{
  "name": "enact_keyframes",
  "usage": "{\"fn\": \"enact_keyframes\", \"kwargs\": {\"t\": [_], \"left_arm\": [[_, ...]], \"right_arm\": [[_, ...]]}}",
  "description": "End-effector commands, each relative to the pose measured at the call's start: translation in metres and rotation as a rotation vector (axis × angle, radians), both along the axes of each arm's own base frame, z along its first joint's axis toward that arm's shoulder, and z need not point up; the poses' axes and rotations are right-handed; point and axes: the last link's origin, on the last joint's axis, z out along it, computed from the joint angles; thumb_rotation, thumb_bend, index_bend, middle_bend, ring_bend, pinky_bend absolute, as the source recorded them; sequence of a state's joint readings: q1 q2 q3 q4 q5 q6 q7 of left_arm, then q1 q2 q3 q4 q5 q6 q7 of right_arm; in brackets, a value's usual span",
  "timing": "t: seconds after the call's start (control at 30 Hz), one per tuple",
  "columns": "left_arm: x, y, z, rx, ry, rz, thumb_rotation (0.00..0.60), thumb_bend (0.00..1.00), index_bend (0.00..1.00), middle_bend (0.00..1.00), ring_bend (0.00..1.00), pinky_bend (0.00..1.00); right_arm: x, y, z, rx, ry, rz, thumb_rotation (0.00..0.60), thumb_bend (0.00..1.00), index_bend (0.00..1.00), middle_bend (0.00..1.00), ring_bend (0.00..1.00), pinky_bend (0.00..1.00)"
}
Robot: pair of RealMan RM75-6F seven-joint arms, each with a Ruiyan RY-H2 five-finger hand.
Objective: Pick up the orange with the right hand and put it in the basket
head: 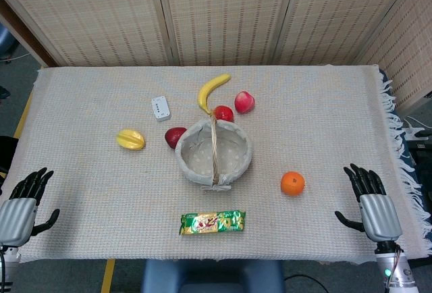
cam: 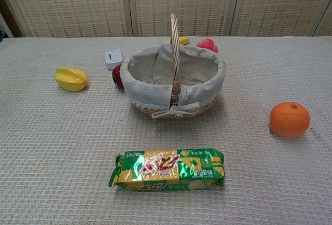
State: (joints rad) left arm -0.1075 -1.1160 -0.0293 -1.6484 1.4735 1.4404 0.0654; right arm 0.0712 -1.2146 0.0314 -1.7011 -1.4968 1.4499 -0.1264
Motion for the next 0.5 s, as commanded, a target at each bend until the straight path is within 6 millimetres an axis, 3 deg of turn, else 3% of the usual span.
{"fn": "enact_keyframes", "kwargs": {"t": [0.03, 0.5], "left_arm": [[-0.0001, -0.0001, -0.0001, 0.002, 0.002, -0.001, 0.600, 0.33, 0.00, 0.00, 0.00, 0.11], [-0.0019, 0.0009, 0.0002, 0.004, 0.002, 0.010, 0.600, 0.33, 0.00, 0.00, 0.00, 0.11]], "right_arm": [[0.0001, 0.0001, -0.0001, 0.000, 0.001, 0.001, 0.569, 0.10, 0.11, 0.00, 0.00, 0.00], [0.0037, -0.0008, -0.0005, 0.018, 0.000, -0.007, 0.568, 0.10, 0.21, 0.00, 0.00, 0.00]]}}
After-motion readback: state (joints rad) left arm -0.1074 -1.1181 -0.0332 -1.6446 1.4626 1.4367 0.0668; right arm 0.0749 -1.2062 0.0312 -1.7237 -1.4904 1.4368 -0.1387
